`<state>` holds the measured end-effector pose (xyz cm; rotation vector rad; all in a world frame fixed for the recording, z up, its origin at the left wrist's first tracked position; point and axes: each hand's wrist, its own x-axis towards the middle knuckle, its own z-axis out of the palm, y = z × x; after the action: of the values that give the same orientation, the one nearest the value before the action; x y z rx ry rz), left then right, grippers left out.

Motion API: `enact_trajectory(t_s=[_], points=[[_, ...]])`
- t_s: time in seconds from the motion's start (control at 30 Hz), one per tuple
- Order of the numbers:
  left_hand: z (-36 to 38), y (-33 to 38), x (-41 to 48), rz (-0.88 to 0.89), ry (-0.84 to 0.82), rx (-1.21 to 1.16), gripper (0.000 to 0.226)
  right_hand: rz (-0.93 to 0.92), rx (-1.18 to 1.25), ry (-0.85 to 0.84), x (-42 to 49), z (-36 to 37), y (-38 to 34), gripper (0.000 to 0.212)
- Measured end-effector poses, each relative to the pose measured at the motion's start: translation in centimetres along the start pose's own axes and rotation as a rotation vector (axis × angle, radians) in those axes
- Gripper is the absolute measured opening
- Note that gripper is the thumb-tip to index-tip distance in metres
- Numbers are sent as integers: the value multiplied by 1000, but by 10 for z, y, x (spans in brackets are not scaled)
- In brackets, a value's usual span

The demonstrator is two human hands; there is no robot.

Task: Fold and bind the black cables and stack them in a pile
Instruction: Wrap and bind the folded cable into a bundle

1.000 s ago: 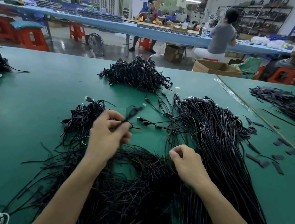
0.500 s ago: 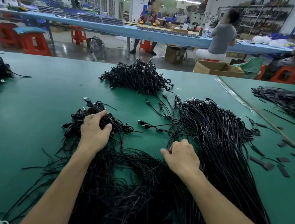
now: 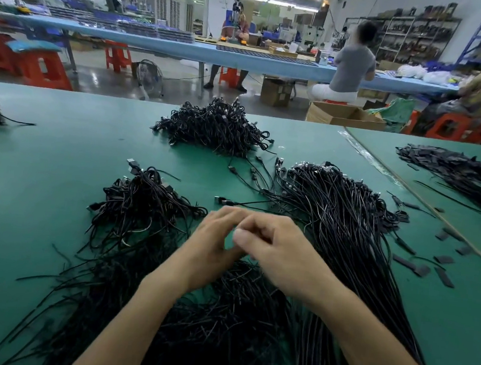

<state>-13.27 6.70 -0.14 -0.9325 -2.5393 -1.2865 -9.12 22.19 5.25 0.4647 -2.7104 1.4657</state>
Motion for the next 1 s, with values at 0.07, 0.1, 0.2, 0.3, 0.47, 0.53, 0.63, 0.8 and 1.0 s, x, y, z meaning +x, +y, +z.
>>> enact_trajectory(t_s=[0.07, 0.1, 0.2, 0.3, 0.47, 0.53, 0.63, 0.8, 1.0], points=[[4, 1, -1, -11, 95, 6, 16, -125, 28, -40, -16, -1, -16, 21], [4, 1, -1, -46, 185, -16, 15, -152, 49, -37, -20, -5, -20, 25], [-9, 2, -2, -262, 510, -184, 36, -130, 25, 112, -23, -25, -13, 26], [-33, 1, -5, -281, 744, -156, 44, -33, -109, 390, -16, -45, 11, 30], [-48, 17, -14, -157, 578, 50, 53, 251, -368, 355, -10, -63, 47, 30], [-45, 22, -15, -178, 397, 36, 50, 307, -456, 143, -12, -57, 46, 22], [-35, 31, -13, -190, 212, -10, 47, 174, -441, -90, -17, -39, 38, 69], [-31, 42, -16, -111, -27, -124, 39, -34, -264, -13, -24, -18, 26, 84], [-36, 37, -17, -226, -205, 133, 33, -405, -658, 47, -25, -18, 22, 82]])
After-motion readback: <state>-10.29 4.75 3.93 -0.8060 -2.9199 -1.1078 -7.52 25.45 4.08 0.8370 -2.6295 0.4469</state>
